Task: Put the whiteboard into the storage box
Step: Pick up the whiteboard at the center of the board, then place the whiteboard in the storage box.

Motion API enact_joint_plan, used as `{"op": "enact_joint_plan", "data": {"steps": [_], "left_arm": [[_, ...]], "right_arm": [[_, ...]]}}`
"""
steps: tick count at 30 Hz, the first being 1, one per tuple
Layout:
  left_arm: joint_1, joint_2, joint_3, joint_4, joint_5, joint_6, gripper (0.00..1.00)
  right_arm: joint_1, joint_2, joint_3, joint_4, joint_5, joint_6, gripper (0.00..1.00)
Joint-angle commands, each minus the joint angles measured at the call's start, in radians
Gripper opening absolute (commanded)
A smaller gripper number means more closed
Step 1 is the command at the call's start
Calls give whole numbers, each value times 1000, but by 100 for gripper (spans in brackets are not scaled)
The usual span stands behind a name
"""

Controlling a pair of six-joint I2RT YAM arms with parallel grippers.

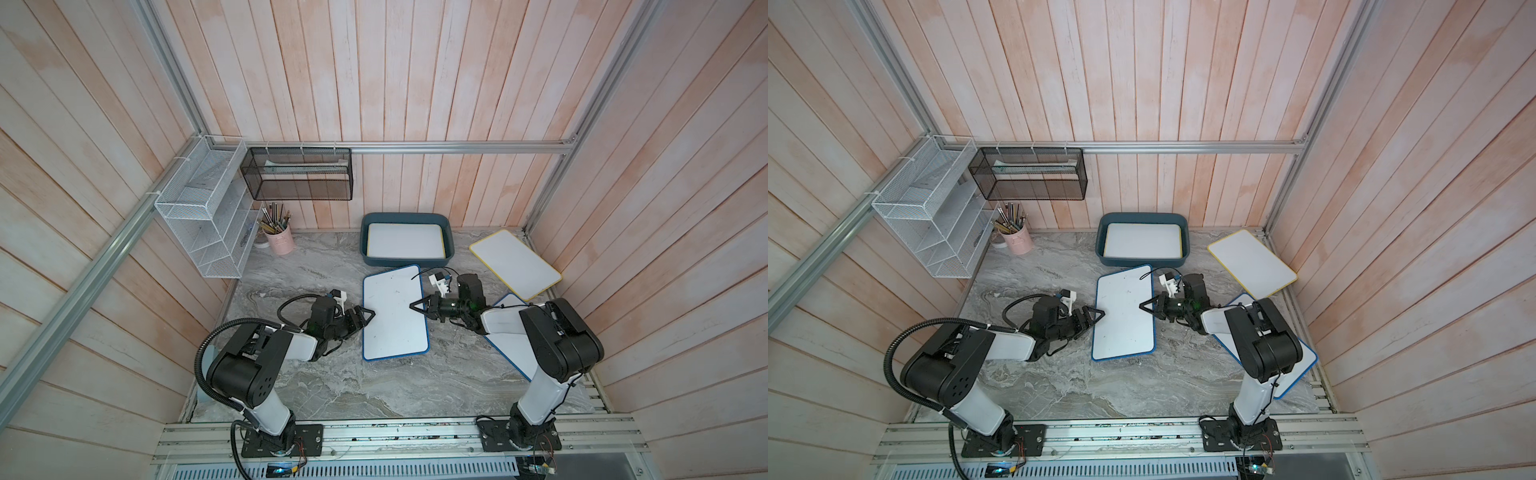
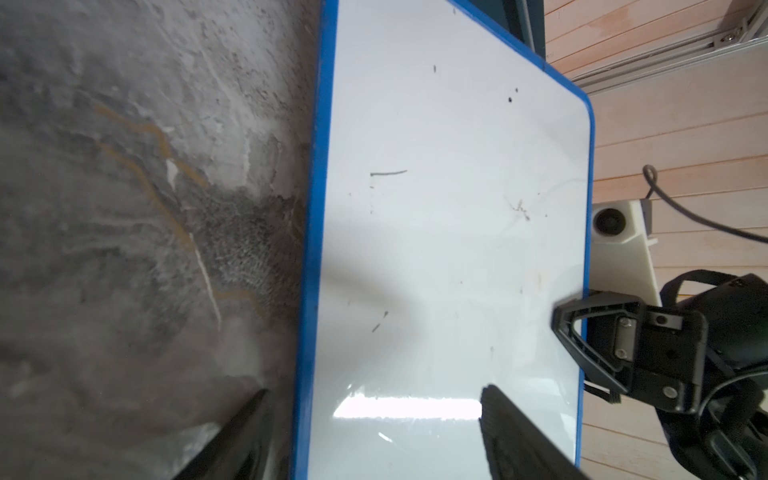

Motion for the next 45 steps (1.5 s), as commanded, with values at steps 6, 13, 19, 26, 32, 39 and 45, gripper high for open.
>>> {"op": "enact_joint_plan", "data": {"steps": [6, 13, 19, 26, 32, 39, 45], "left_arm": [[-12, 37, -46, -198, -23, 4, 80], [-11, -26, -59, -166, -44, -7, 80], [-9, -122, -51, -184, -105, 24, 80], [-5, -225, -54, -170, -140, 50, 80], [6, -253, -32, -169, -121, 66, 81], [9, -289, -29, -153, -119, 79, 81], [17, -286, -15, -111, -72, 107, 81]], "right_arm": [[-16, -48, 41, -36, -54, -55, 0], [-48, -85, 48, -59, -80, -51, 0], [-61, -155, 82, -128, -79, -69, 0], [-95, -205, 140, -123, -98, -34, 0], [-143, -231, 141, -4, -62, 56, 0], [-202, -233, 135, 95, -2, 129, 0], [-256, -223, 129, 136, 40, 140, 0]]}}
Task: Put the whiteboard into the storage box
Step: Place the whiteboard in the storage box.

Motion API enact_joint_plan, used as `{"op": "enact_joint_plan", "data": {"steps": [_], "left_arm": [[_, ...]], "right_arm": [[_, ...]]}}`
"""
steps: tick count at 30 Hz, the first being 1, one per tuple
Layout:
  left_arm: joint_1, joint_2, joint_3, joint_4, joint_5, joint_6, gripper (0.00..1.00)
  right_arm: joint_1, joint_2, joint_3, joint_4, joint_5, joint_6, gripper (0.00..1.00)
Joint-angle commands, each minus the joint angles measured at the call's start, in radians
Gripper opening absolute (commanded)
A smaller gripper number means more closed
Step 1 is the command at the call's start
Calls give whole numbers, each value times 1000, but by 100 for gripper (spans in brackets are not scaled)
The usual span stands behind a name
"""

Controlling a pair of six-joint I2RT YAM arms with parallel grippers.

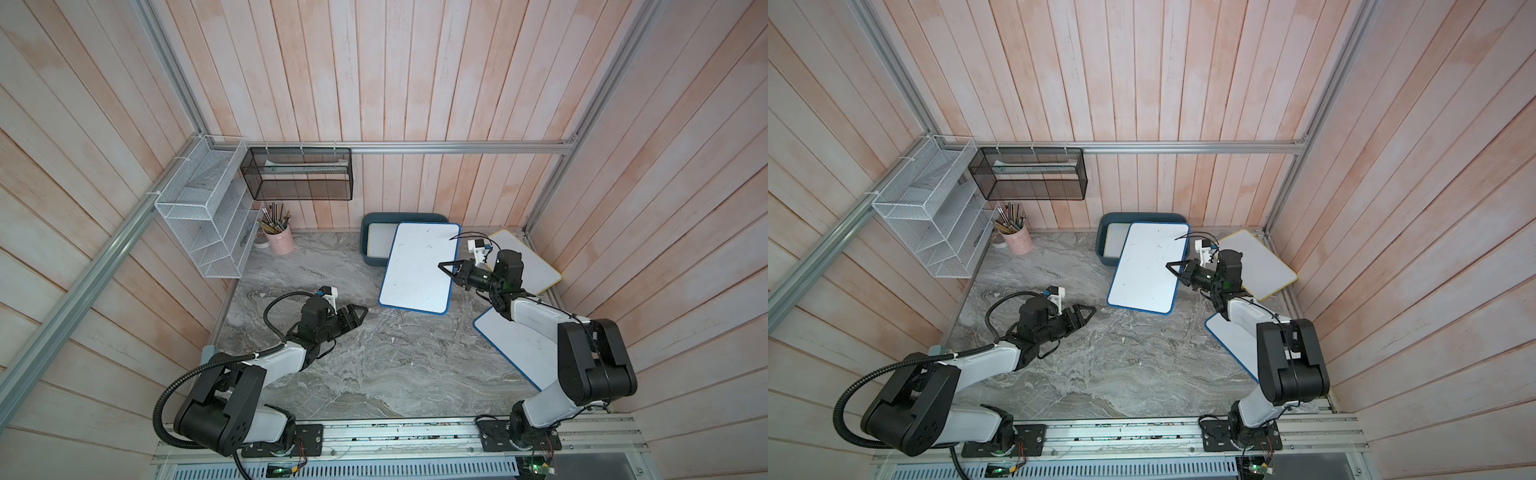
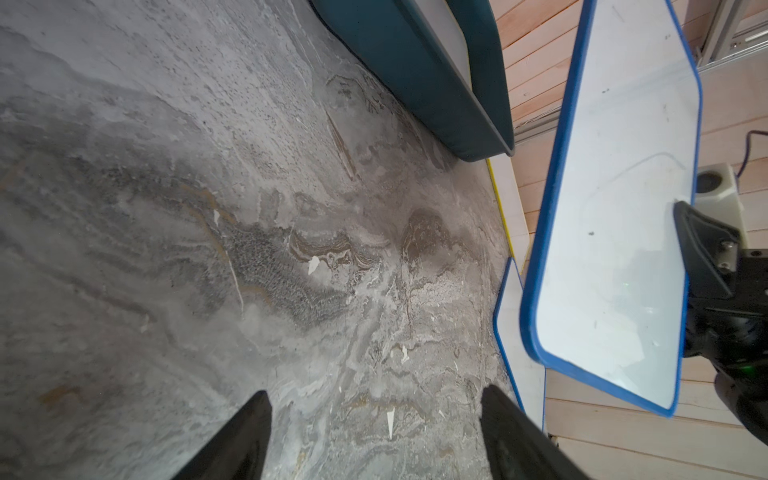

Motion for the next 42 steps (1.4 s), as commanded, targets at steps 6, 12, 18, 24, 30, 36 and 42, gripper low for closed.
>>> {"op": "enact_joint_plan", "data": {"steps": [6, 12, 18, 24, 30, 36, 42], "left_arm": [[5, -8, 29, 73, 34, 32, 81], [5, -28, 26, 61, 35, 41, 81], [7, -44, 14, 48, 26, 54, 81], [7, -33, 24, 39, 54, 63, 81], [7, -19, 39, 26, 66, 70, 81], [9, -53, 22, 4, 67, 79, 81], [14, -77, -4, -17, 81, 85, 81]], "right_arm": [[-37, -4, 22, 242, 85, 92, 0], [-38, 24, -10, 407, 205, 188, 0], [-28, 38, -58, 558, 335, 274, 0], [16, 55, -59, 591, 442, 282, 0], [99, 81, -104, 670, 635, 311, 0], [159, 156, -87, 737, 748, 332, 0], [212, 262, -24, 804, 816, 412, 0]]}}
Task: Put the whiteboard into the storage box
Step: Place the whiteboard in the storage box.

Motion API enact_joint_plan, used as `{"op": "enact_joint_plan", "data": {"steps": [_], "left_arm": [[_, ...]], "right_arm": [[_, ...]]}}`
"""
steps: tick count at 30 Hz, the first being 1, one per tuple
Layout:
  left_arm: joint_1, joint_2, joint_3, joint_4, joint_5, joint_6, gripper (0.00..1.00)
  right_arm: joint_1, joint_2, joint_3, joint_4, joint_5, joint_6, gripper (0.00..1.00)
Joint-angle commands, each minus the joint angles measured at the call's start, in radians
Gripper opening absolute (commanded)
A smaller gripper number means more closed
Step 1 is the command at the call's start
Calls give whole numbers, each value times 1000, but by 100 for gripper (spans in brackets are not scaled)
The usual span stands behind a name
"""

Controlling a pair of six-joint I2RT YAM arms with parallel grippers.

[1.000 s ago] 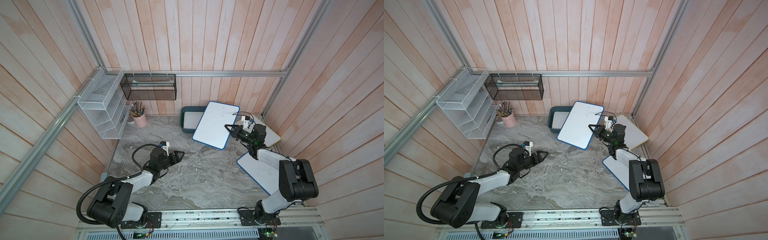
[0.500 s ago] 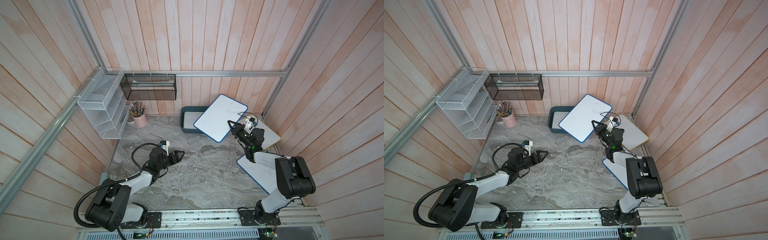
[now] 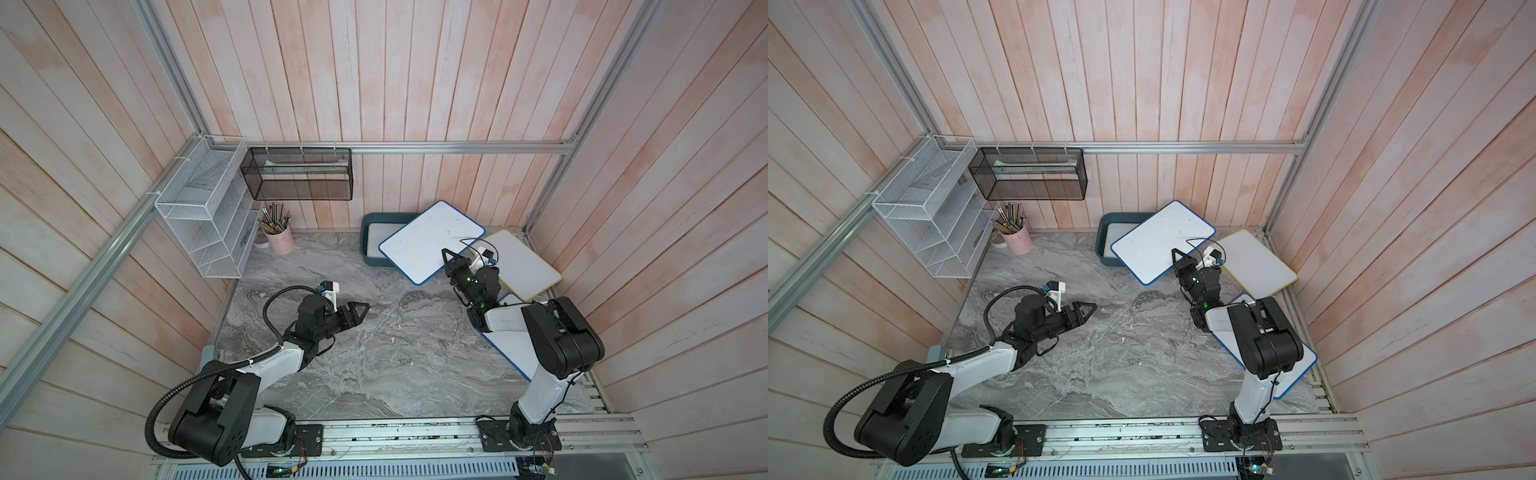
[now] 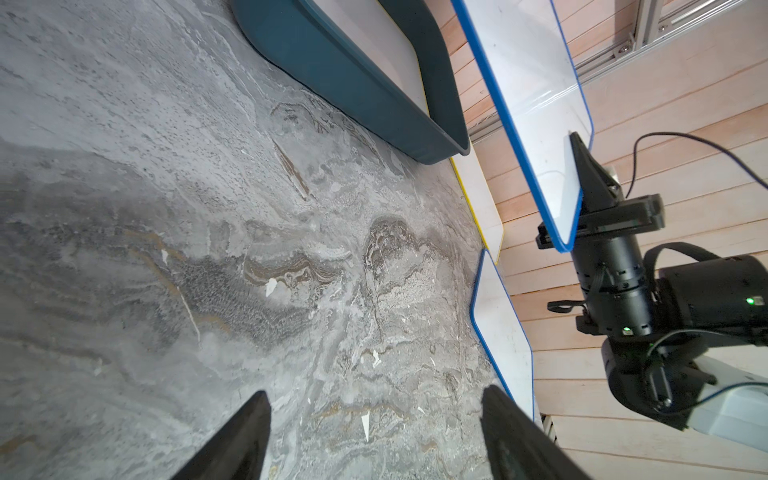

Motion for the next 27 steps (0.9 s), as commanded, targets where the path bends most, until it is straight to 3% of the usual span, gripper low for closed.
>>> {"op": "enact_joint_plan", "data": {"steps": [1, 9, 15, 27], "left_arm": [[7, -33, -17, -31, 24, 30, 81], [33, -102, -81, -22, -23, 12, 81], [41, -107, -67, -26, 4, 32, 81], [44, -155, -91, -34, -13, 21, 81]], "right_arm": [[29, 39, 78, 174, 76, 72, 0], [112, 120, 59, 256, 302, 128, 0], [180, 159, 37, 347, 487, 135, 0], [215, 274, 188, 225, 548, 192, 0]]}}
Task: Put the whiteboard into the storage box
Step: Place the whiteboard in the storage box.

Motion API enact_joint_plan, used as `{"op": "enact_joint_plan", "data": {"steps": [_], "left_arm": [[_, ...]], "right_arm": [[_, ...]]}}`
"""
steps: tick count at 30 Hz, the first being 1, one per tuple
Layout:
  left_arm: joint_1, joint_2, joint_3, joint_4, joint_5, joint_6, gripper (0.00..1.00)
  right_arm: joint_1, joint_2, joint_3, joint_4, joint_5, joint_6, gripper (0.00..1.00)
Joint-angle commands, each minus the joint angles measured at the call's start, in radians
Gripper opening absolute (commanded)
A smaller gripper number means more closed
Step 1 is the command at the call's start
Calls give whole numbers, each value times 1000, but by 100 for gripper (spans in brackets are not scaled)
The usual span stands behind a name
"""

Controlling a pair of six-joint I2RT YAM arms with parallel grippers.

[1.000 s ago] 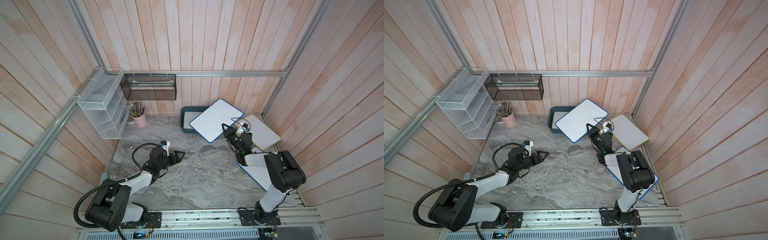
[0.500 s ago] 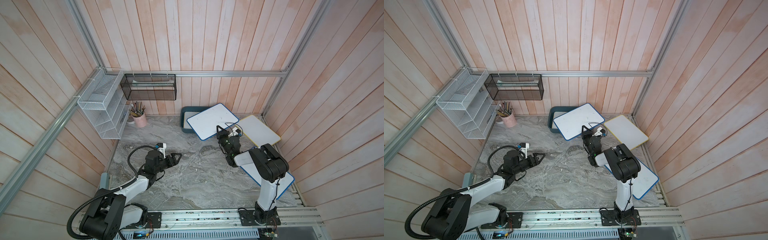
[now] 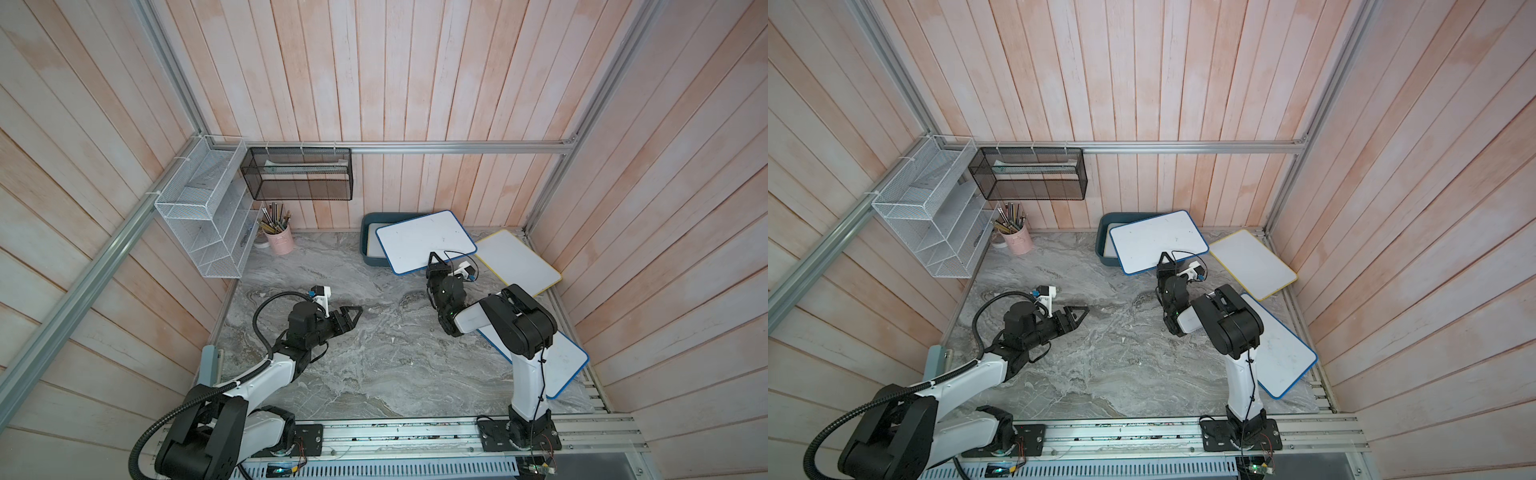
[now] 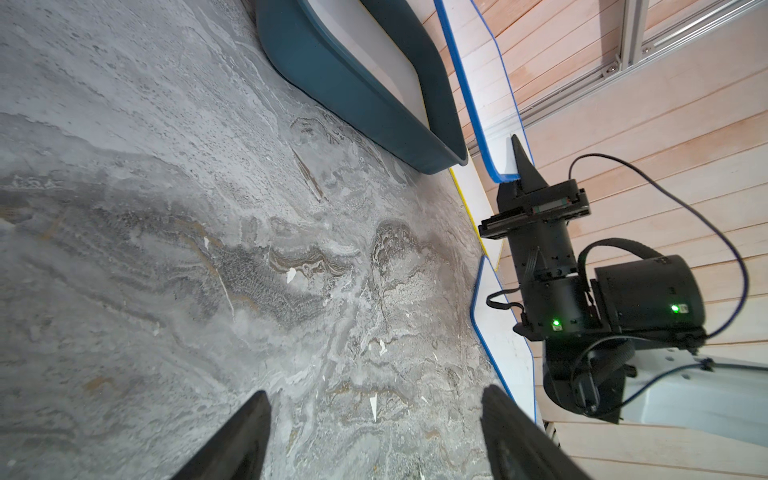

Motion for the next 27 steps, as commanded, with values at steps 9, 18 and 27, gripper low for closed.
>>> {"op": "enact_joint_plan", "data": {"steps": [9, 18, 27], "left_arm": [[6, -160, -83, -43, -70, -17, 81], [6, -242, -129, -76, -102, -42, 81], [7, -92, -30, -51, -21, 20, 81]], "right_arm": [[27, 126, 205, -66, 82, 75, 0], [31, 202, 305, -133, 111, 118, 5], [17, 173, 298, -123, 30, 74, 39]]}}
